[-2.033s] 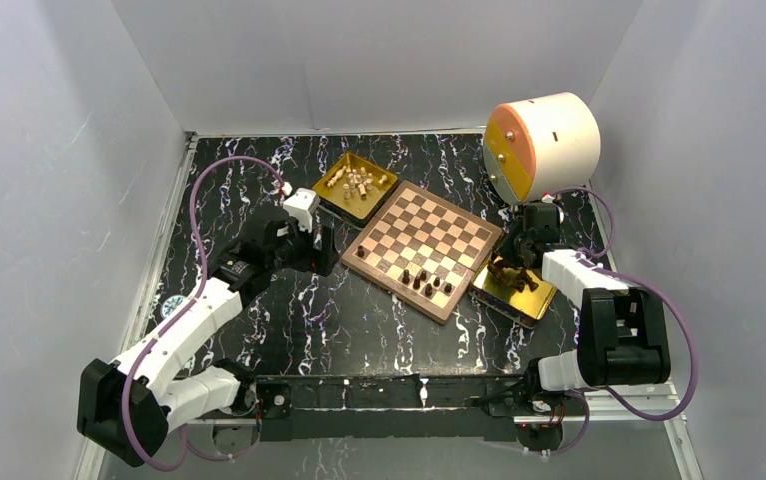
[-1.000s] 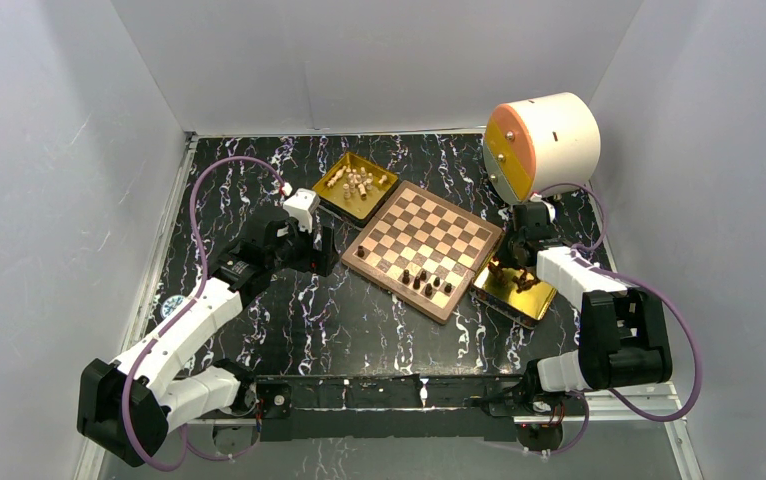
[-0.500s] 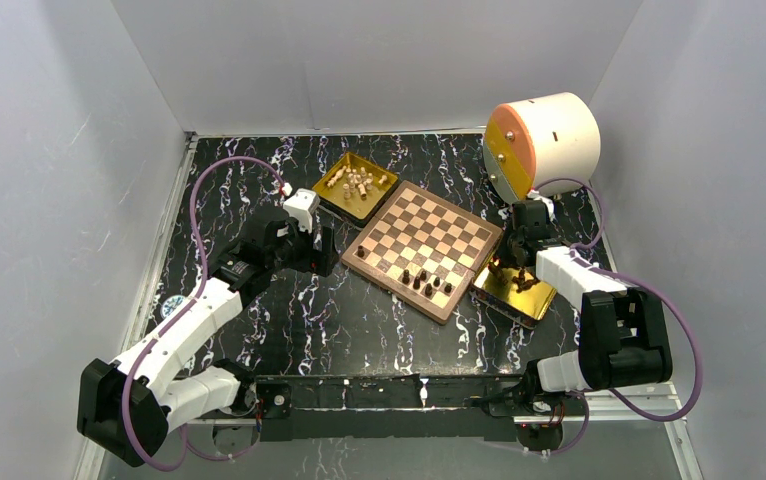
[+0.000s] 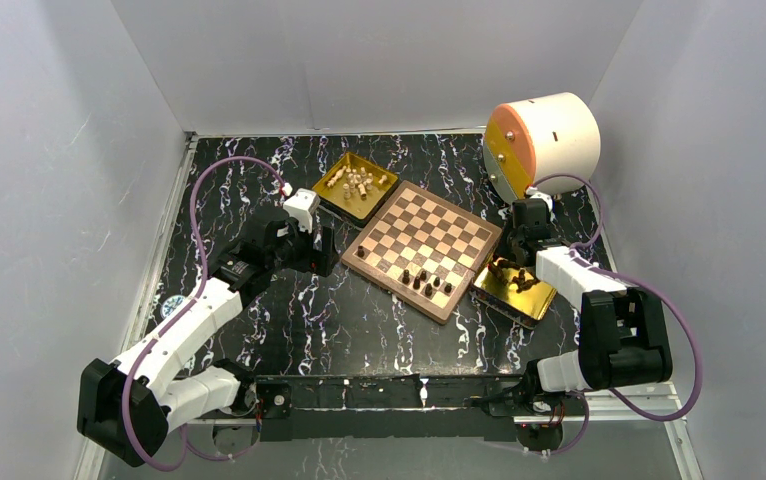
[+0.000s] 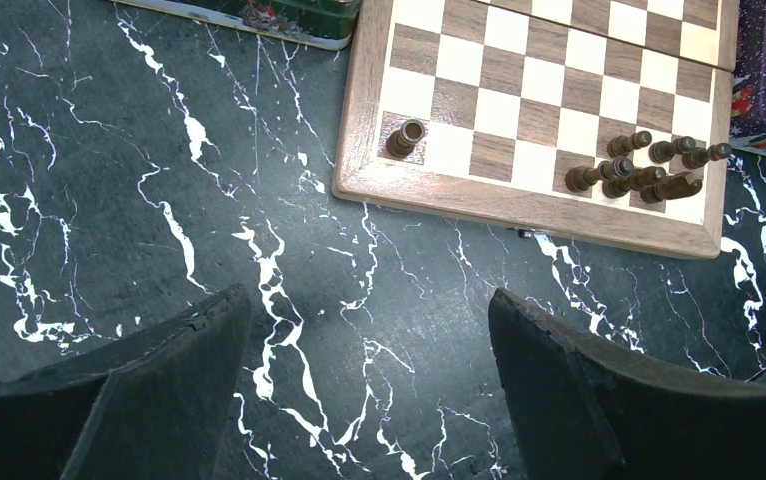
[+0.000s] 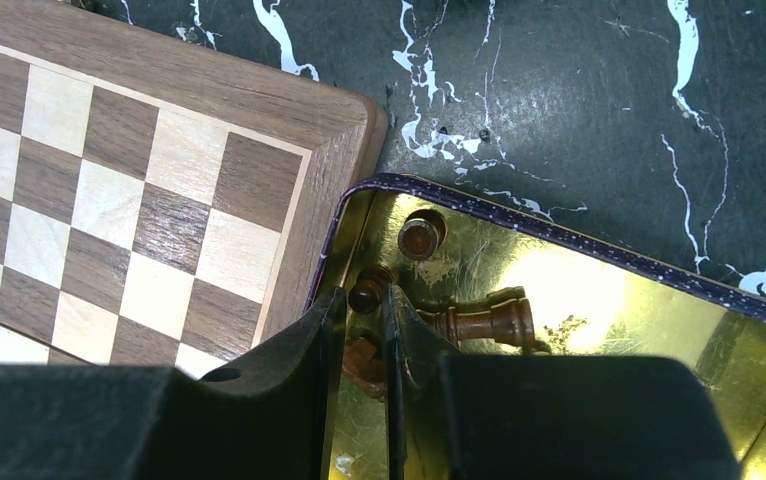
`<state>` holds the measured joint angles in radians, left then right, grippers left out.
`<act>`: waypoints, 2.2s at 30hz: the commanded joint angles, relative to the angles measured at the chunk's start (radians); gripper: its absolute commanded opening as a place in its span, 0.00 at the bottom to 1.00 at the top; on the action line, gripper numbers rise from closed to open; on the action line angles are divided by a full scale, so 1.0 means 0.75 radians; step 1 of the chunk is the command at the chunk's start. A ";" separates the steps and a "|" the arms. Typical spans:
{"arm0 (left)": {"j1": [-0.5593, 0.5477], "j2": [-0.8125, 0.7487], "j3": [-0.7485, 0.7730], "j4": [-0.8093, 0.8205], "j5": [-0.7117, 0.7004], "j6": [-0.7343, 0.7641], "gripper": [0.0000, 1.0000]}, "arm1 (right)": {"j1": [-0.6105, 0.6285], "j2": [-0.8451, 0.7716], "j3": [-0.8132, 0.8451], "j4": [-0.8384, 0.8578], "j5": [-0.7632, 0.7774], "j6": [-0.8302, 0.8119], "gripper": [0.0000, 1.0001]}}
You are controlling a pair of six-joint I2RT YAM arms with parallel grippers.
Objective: Set up the chess pieces on the board
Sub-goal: Pick up the chess piece from the storage box, then place the chess piece on the chessboard.
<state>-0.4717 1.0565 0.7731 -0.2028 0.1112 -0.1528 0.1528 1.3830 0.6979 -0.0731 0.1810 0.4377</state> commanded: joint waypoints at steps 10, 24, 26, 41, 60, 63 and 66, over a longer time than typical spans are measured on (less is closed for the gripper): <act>-0.005 -0.036 -0.011 0.000 -0.015 0.018 0.86 | 0.019 0.061 0.072 0.072 0.014 -0.040 0.29; -0.007 -0.033 -0.008 -0.002 -0.015 0.020 0.86 | 0.051 0.077 0.081 0.046 0.087 -0.067 0.20; -0.006 -0.034 -0.009 -0.002 -0.013 0.020 0.86 | 0.059 0.076 0.090 0.019 0.102 -0.066 0.17; -0.007 -0.034 -0.010 -0.007 -0.020 0.022 0.86 | 0.079 -0.058 0.198 -0.257 0.164 -0.058 0.13; -0.007 -0.037 0.011 -0.039 -0.020 -0.007 0.92 | 0.258 -0.216 0.409 -0.382 -0.033 0.003 0.14; -0.007 -0.051 0.001 -0.055 -0.025 -0.001 0.92 | 0.354 -0.172 0.434 -0.360 -0.008 0.007 0.14; -0.007 -0.065 -0.017 -0.054 -0.040 0.008 0.93 | 0.460 -0.134 0.447 -0.310 0.023 0.002 0.14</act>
<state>-0.4736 1.0500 0.7727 -0.2272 0.1036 -0.1558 0.4160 1.2594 0.9806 -0.3828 0.1802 0.4358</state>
